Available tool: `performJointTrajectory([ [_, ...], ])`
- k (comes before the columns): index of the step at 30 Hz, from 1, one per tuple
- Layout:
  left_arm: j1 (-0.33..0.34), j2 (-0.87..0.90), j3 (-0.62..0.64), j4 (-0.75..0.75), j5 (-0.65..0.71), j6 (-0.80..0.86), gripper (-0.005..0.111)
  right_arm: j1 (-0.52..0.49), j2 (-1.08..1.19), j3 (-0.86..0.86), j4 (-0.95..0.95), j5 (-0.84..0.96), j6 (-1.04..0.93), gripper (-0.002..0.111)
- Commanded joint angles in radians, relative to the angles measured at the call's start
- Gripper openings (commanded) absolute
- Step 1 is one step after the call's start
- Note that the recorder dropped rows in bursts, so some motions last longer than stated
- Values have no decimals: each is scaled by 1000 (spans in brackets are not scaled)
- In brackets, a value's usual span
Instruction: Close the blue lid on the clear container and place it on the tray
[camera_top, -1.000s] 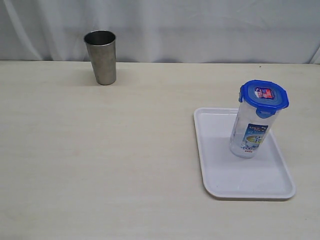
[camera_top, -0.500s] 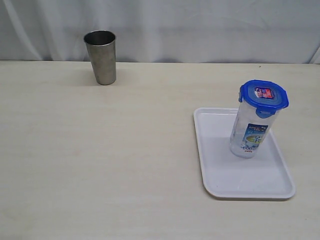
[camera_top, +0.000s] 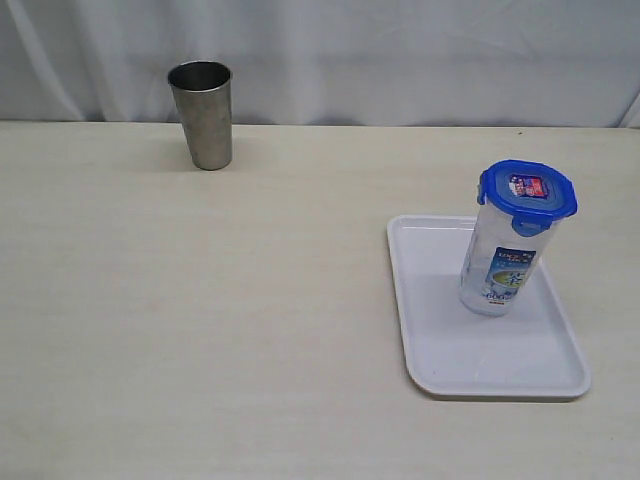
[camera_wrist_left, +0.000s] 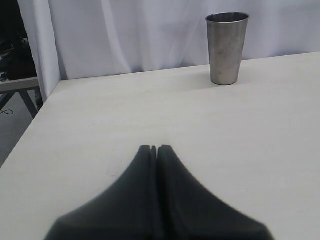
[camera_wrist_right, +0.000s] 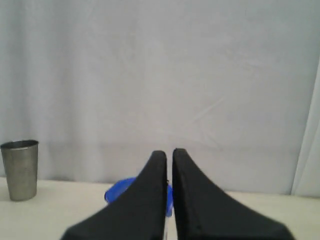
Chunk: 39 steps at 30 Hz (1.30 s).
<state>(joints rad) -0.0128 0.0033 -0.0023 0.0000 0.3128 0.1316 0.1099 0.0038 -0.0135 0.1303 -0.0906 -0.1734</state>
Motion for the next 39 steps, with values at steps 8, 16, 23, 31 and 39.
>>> performJointTrajectory([
  [8,1,-3,2,0,-5,-7,0,-5,-4,13,-305,234,264,5],
  [16,1,-3,2,0,-5,-7,0,-5,-4,13,-145,418,140,5],
  [23,1,-3,2,0,-5,-7,0,-5,-4,13,-145,429,166,5],
  [31,1,-3,2,0,-5,-7,0,-5,-4,13,-145,431,173,5],
  [39,1,-3,2,0,-5,-7,0,-5,-4,13,-145,431,173,5],
])
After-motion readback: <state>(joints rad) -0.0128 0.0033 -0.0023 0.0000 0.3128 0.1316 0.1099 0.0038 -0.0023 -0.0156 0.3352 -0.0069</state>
